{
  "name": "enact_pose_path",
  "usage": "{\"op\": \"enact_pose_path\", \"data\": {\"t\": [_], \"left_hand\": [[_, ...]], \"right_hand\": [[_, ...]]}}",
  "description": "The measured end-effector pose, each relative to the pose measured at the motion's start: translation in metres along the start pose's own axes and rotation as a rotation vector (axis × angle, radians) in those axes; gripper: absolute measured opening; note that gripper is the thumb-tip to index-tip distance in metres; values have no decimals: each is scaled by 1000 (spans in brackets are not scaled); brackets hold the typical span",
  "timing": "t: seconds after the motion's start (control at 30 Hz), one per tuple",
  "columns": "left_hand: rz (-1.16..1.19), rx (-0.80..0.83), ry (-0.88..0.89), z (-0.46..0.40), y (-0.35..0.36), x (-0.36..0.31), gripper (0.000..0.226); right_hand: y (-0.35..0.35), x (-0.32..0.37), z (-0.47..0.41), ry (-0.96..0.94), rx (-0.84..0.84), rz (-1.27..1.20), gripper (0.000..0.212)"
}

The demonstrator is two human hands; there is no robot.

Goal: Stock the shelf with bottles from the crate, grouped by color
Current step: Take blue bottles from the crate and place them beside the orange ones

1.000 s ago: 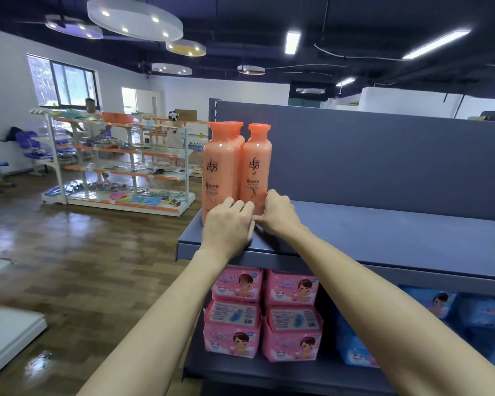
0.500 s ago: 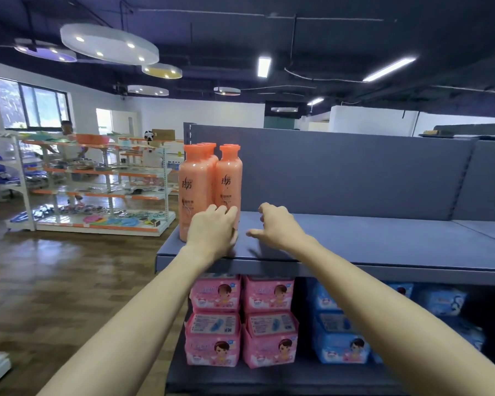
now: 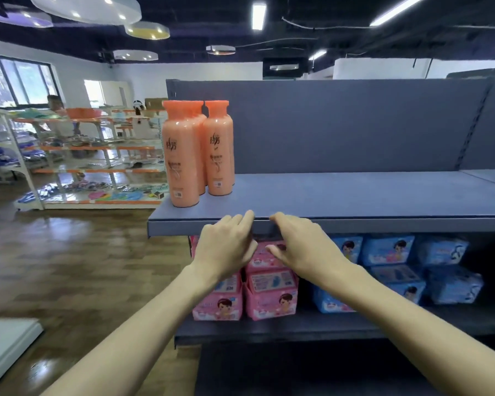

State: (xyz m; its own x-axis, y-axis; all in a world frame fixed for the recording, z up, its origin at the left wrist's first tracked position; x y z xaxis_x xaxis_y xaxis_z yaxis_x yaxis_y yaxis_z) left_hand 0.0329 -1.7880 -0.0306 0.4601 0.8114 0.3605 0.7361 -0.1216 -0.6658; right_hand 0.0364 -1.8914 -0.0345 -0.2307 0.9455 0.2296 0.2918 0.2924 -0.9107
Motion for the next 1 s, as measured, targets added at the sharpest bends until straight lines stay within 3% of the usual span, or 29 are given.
{"op": "enact_pose_path", "data": {"t": [0.17, 0.3, 0.67, 1.0], "left_hand": [[19, 16, -25, 22, 22, -20, 47], [72, 133, 45, 52, 62, -56, 45], [228, 404, 16, 135, 158, -126, 30], [421, 668, -17, 251, 247, -223, 29]], "right_hand": [[41, -17, 26, -19, 15, 0, 44], [80, -38, 43, 23, 86, -25, 47], [202, -99, 97, 143, 333, -60, 44], [352, -178, 200, 394, 696, -46, 39]]}}
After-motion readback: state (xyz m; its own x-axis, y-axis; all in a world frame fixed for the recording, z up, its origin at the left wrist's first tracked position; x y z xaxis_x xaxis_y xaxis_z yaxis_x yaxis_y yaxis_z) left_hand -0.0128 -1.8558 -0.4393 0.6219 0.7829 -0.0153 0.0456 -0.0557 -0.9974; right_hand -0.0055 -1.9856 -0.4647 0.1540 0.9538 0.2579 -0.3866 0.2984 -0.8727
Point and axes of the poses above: each hand's wrist, its own z-axis away from the middle knuckle, its own y-axis out of the palm, x = y × z, the point moved 10 cm from there along -z, towards the middle knuckle, and after that the axes turned 15 degrees about y, right-handed, at the moved point
